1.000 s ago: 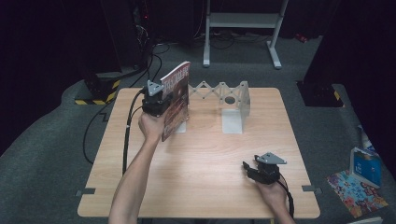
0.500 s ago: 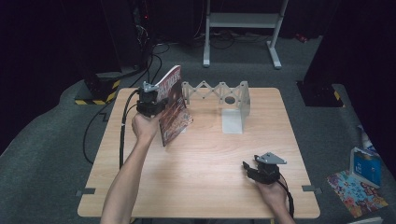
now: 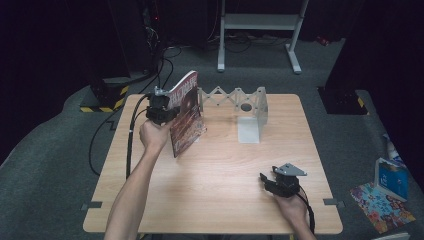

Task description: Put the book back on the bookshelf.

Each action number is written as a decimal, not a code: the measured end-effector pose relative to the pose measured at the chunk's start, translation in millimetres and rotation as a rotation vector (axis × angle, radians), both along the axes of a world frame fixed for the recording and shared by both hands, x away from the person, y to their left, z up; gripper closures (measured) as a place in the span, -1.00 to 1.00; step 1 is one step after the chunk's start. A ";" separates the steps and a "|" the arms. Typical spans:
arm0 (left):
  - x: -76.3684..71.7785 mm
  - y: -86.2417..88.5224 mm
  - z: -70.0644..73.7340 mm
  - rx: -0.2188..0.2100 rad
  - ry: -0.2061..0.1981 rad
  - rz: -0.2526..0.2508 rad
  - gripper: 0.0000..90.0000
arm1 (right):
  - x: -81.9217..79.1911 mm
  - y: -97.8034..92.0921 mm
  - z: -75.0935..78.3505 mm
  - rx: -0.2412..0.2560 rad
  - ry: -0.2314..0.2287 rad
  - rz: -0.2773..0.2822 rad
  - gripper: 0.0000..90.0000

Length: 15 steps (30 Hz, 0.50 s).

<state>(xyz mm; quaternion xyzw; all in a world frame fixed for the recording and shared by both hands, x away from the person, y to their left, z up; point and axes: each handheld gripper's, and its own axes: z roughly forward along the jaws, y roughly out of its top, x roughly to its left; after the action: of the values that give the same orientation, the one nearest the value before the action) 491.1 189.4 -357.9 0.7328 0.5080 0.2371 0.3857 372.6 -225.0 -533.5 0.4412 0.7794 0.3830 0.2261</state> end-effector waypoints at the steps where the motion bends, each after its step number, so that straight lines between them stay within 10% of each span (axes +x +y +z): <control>1: -0.9 -0.9 0.4 -0.004 -0.011 -0.001 0.86 | 0.2 -0.1 0.0 -0.002 -0.002 0.002 -0.11; 15: 1.3 -9.3 4.5 -0.014 -0.102 0.032 0.86 | 0.2 -0.2 0.0 -0.001 -0.003 0.005 -0.11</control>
<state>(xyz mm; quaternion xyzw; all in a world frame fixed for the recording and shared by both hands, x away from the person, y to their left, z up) 492.3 180.0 -353.4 0.7089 0.5010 0.2767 0.4121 372.8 -225.2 -533.4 0.4388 0.7804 0.3836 0.2265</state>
